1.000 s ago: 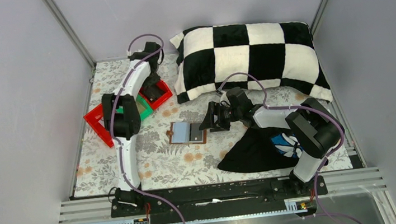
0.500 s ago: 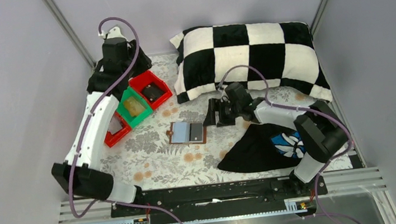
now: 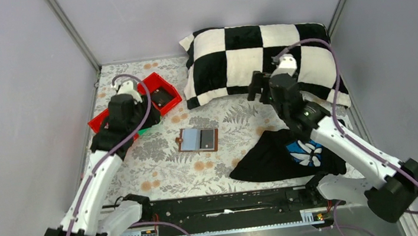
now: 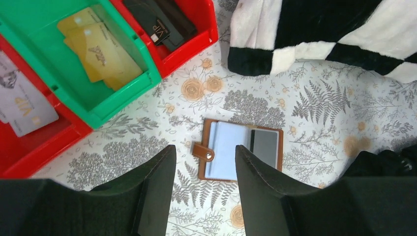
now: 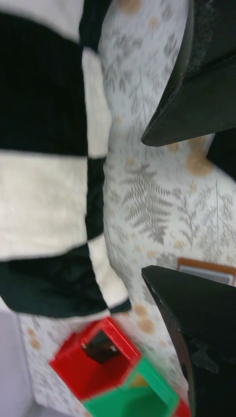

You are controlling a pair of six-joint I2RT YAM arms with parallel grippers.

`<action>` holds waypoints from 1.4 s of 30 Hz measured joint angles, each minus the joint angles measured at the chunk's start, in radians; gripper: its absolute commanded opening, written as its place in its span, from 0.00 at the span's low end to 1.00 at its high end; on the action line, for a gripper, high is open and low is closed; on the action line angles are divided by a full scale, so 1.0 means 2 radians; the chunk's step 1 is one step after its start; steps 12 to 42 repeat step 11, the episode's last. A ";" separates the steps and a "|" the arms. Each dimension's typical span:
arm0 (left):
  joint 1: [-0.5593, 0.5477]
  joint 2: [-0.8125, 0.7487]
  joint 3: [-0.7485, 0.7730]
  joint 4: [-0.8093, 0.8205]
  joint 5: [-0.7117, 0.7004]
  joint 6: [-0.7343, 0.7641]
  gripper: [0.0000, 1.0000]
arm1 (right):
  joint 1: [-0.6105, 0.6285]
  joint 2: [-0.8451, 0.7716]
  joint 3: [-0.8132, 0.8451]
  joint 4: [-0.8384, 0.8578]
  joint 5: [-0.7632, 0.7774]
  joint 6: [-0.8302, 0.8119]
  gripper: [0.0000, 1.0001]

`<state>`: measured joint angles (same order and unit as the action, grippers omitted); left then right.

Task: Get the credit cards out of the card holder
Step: Reset both arms

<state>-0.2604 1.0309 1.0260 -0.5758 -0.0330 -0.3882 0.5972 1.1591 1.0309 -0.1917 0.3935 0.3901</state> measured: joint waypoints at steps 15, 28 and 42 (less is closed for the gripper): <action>0.000 -0.109 -0.068 0.043 -0.030 0.000 0.50 | -0.001 -0.081 -0.109 0.008 0.146 0.023 1.00; 0.000 -0.109 -0.068 0.043 -0.030 0.000 0.50 | -0.001 -0.081 -0.109 0.008 0.146 0.023 1.00; 0.000 -0.109 -0.068 0.043 -0.030 0.000 0.50 | -0.001 -0.081 -0.109 0.008 0.146 0.023 1.00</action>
